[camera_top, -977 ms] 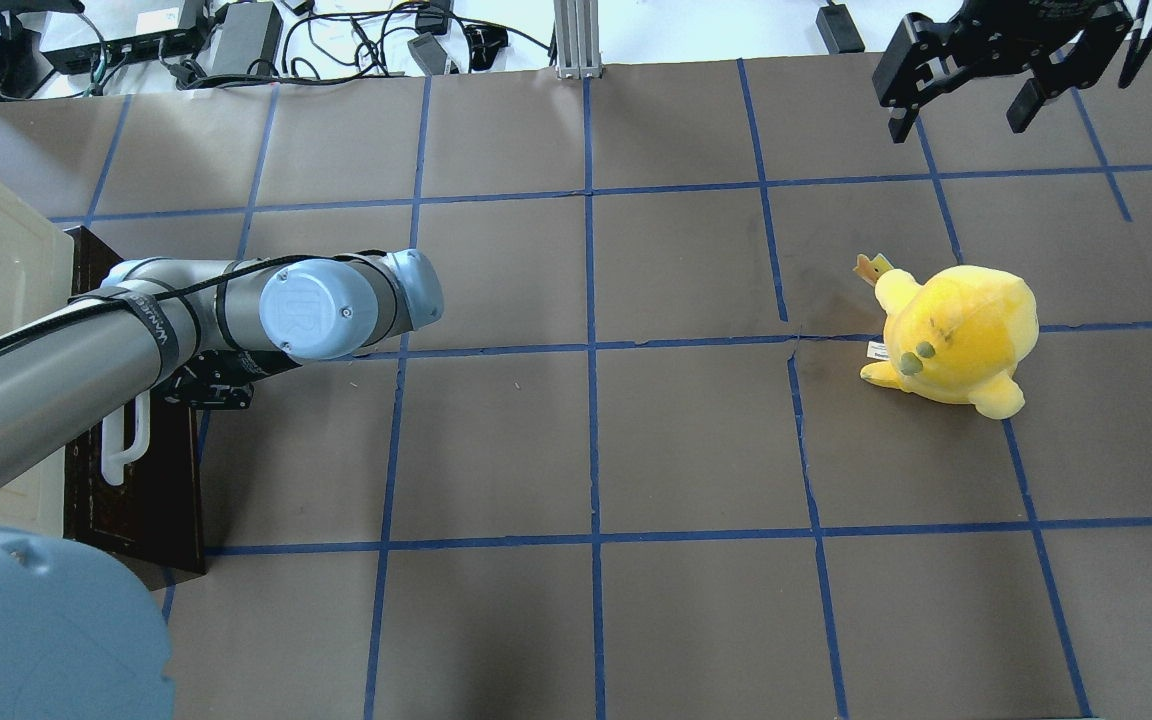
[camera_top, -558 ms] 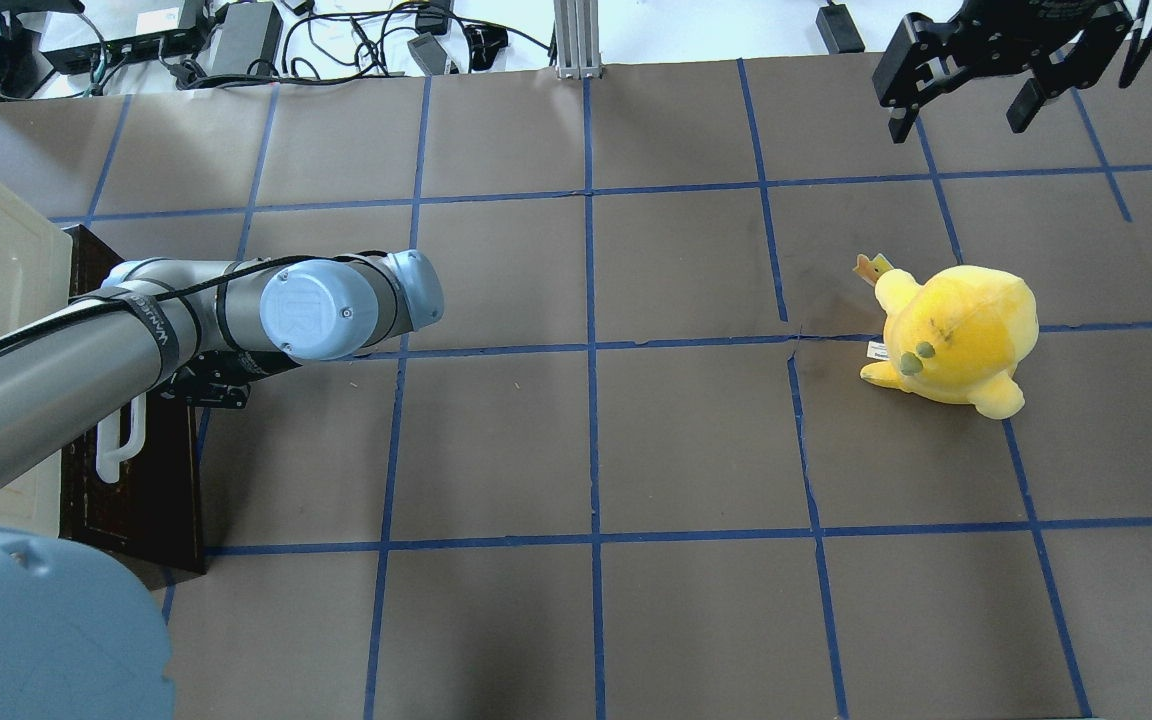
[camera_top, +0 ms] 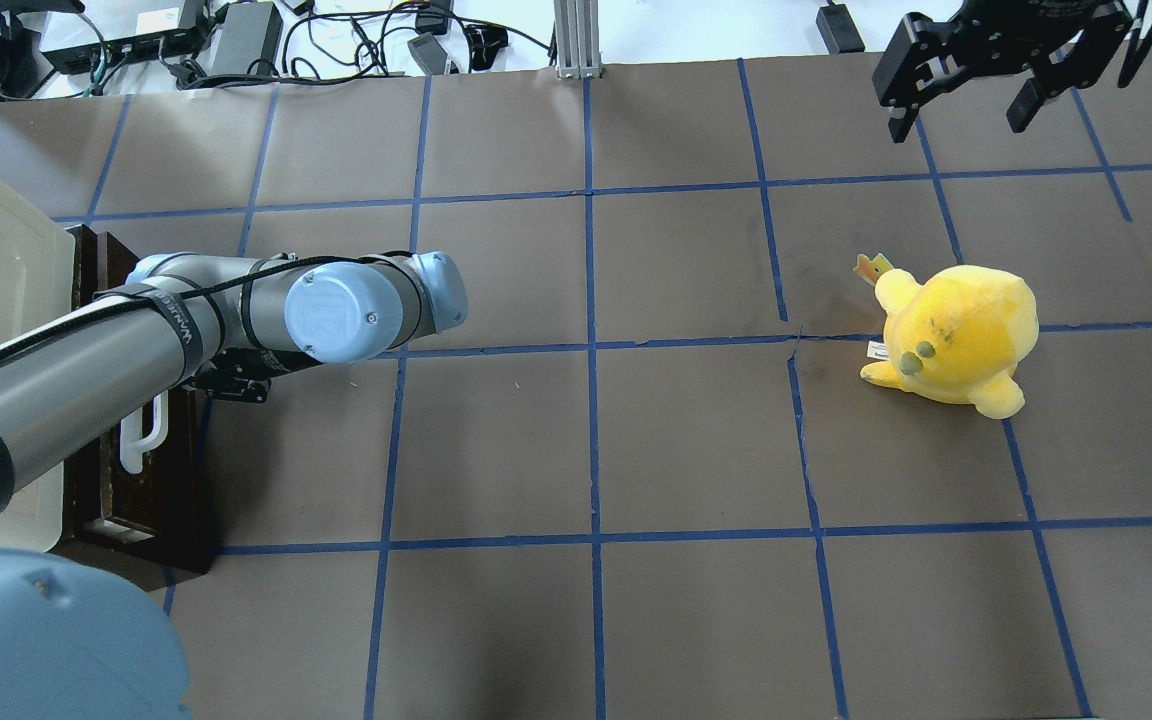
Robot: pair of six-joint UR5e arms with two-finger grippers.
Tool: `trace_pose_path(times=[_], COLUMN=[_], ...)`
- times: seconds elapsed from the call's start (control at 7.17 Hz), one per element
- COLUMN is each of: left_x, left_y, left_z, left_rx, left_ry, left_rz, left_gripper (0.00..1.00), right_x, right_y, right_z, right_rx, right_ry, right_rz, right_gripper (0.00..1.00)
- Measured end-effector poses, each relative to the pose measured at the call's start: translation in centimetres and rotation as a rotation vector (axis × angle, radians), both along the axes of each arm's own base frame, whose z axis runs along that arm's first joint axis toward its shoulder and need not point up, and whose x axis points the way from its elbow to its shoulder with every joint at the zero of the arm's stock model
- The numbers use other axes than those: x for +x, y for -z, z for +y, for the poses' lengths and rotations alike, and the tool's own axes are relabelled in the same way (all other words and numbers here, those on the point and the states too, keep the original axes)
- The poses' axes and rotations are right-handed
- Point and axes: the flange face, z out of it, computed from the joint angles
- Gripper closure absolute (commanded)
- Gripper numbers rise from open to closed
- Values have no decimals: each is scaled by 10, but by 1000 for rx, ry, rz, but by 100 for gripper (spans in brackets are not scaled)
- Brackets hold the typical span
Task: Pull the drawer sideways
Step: 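Pull the handle with the left gripper, sliding the drawer out of the cabinet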
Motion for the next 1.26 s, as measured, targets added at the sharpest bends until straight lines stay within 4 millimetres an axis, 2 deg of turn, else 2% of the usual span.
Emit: trace_pose_path(times=[0.7,1.26], left_x=[-33,-77], left_y=[-2,-10], left_z=[4,1], left_rx=[-8,-28], left_ry=[64,114], left_rz=[3,33], left_gripper=[100,100], right_x=[0,0], right_y=[0,0], right_z=[0,0], right_rx=[0,0], right_ry=[0,0], right_rz=[0,0], right_gripper=[0,0])
